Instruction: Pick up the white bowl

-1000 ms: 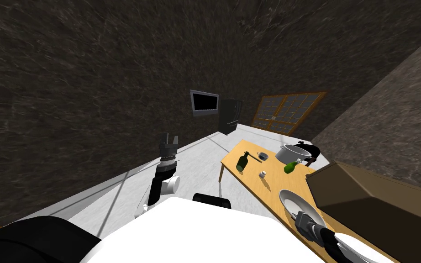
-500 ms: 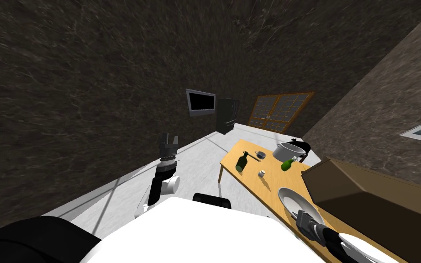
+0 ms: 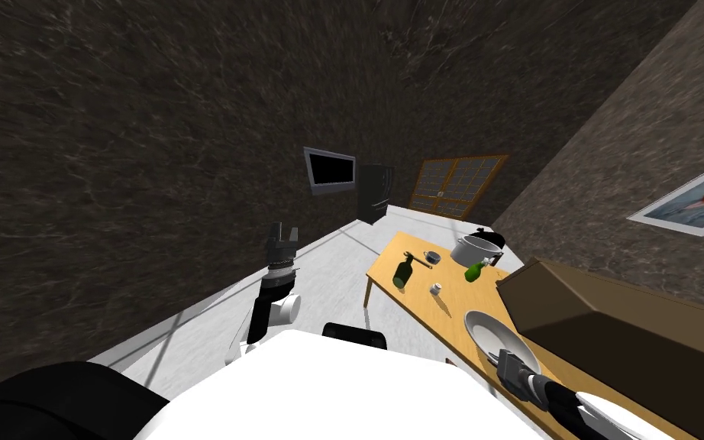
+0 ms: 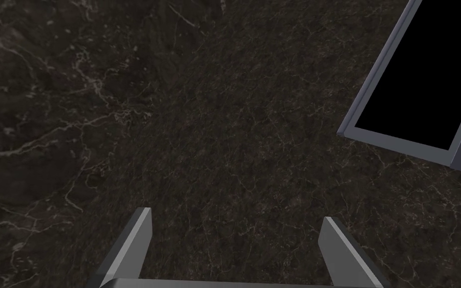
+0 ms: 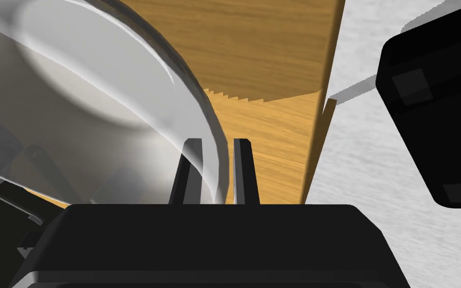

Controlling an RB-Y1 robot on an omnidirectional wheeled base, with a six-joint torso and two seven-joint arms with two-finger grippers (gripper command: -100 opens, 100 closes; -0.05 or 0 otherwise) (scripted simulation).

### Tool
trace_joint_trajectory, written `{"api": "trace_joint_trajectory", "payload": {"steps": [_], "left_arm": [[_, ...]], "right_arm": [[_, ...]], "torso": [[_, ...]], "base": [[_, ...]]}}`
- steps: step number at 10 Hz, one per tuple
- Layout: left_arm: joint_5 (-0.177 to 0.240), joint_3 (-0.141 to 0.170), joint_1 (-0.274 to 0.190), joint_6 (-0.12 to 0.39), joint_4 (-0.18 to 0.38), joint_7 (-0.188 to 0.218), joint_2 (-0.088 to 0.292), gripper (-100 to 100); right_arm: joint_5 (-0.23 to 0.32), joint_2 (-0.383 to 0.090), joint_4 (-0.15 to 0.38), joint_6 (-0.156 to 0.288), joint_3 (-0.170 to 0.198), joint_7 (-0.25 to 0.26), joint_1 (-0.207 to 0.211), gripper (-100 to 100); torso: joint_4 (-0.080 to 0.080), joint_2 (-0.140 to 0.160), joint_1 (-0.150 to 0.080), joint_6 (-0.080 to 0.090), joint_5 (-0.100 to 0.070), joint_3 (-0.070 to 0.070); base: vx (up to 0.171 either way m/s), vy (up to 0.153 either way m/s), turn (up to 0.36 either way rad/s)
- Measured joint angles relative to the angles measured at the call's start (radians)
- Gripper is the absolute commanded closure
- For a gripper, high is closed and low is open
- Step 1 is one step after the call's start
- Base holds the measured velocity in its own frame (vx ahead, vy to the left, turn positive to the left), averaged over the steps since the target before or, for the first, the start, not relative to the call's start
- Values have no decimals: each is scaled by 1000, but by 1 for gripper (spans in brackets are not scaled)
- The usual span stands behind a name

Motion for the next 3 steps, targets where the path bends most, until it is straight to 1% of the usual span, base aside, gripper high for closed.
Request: {"api": "trace_joint_trajectory", "payload": {"steps": [1,2,3], "left_arm": [[0,0,0,0,0,0,0,0],[0,0,0,0,0,0,0,0],[0,0,0,0,0,0,0,0]], "right_arm": [[-17,3,18,-20,-9,25,-9,100],[-27,3,26,-34,-15,54,-8,100],[-27,3,27,-36,-16,60,-8,0]], "torso": [[0,0,1,2,1,0],[0,0,1,1,0,0],[0,1,0,1,0,0]], "base": [[52,44,-105],[18,18,-10],[0,0,0]]}}
